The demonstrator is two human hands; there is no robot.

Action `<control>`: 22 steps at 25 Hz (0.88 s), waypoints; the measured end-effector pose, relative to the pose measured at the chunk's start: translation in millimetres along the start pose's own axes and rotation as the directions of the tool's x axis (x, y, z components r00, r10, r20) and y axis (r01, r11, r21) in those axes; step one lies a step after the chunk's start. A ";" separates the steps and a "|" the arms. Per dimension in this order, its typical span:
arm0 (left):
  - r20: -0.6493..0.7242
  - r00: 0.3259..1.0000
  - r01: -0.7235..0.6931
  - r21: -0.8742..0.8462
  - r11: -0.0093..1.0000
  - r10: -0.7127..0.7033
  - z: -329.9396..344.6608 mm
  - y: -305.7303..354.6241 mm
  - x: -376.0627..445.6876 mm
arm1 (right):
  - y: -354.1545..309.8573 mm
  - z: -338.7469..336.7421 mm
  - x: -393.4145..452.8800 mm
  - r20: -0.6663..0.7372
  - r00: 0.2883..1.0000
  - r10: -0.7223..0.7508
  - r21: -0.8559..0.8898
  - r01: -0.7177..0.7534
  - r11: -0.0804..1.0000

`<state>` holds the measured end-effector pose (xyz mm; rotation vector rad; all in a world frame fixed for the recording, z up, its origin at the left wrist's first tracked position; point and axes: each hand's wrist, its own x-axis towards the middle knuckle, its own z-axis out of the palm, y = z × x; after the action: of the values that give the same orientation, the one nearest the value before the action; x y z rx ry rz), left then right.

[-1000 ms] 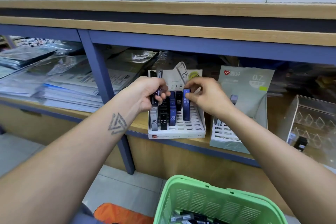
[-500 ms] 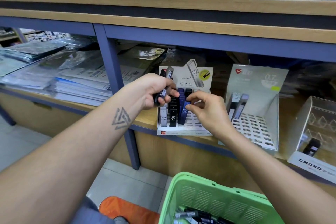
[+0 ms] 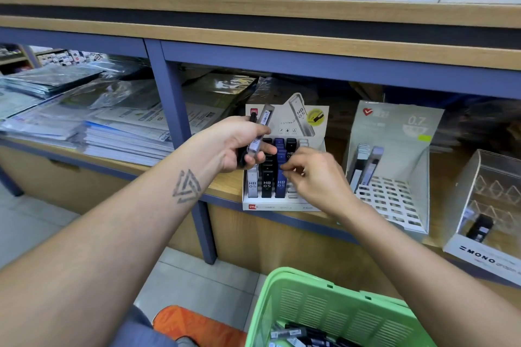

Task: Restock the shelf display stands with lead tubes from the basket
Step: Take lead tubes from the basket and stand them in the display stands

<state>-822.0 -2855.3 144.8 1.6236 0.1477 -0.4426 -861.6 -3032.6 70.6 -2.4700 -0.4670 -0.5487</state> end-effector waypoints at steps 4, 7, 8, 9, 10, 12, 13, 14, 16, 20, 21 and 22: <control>0.054 0.998 -0.019 -0.010 1.000 0.020 0.8 2.6 -3.5 | -3.5 -5.9 -1.2 0.101 0.994 -0.052 -0.158 0.068 0.985; 0.151 0.989 -0.010 0.028 1.000 0.006 4.9 4.3 -8.6 | -9.4 -19.8 7.7 0.010 0.991 0.131 0.088 -0.131 0.987; 0.181 0.984 -0.012 0.049 0.999 0.003 6.3 4.9 -9.8 | -12.7 -27.4 12.8 0.001 0.968 0.250 0.325 -0.237 0.916; 0.210 0.978 -0.015 0.077 0.997 -0.001 7.5 5.5 -11.6 | -16.4 -34.2 17.4 0.044 0.942 0.332 0.537 -0.303 0.788; 0.234 0.972 -0.021 0.108 0.994 -0.005 8.6 5.7 -13.0 | -19.0 -40.0 21.6 0.077 0.930 0.361 0.663 -0.318 0.678; 0.262 0.965 -0.027 0.149 0.989 -0.013 10.7 6.8 -15.5 | -17.1 -47.0 26.9 0.065 0.931 0.359 0.704 -0.298 0.645; 0.263 0.965 -0.034 0.142 0.989 -0.005 11.0 7.6 -16.0 | -15.1 -49.7 26.8 0.043 0.930 0.366 0.700 -0.290 0.653; 0.253 0.967 -0.049 0.116 0.992 0.018 10.5 7.8 -15.3 | -11.8 -52.0 25.4 0.032 0.920 0.391 0.703 -0.299 0.645; 0.203 0.975 -0.102 0.038 0.994 0.093 8.6 8.0 -12.3 | -1.9 -56.4 17.2 0.053 0.893 0.446 0.712 -0.347 0.611; 0.169 0.959 -0.231 0.004 0.973 0.227 14.2 6.5 -9.7 | 11.8 -67.3 -2.0 0.185 0.906 0.381 0.593 -0.412 0.691; 0.184 0.952 -0.252 0.022 0.967 0.244 17.5 5.9 -10.3 | 12.3 -69.3 -4.6 0.208 0.912 0.352 0.561 -0.407 0.721; 0.204 0.946 -0.268 0.043 0.962 0.254 21.2 5.2 -10.2 | 12.2 -71.2 -6.0 0.220 0.920 0.325 0.543 -0.393 0.742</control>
<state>-833.7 -2874.9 152.4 1.6306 -0.2330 -0.4034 -881.4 -3085.3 116.4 -1.9213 -0.1464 -0.0769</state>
